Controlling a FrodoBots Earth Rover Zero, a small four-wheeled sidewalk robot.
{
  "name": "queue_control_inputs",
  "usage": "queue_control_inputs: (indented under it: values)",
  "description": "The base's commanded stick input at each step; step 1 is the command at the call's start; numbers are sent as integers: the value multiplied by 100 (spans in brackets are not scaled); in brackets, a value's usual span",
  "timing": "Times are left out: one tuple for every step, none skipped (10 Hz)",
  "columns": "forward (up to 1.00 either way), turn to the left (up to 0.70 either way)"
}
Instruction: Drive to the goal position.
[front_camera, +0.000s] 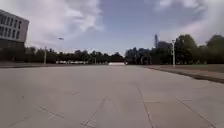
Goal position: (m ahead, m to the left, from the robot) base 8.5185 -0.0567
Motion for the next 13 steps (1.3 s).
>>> queue_control_inputs:
  values:
    - [100,0]
    - [100,0]
    - [100,0]
    - [100,0]
    - [100,0]
    - [100,0]
    - [100,0]
    - [100,0]
    - [100,0]
    - [100,-6]
    - [100,-20]
    - [100,-27]
    - [100,-27]
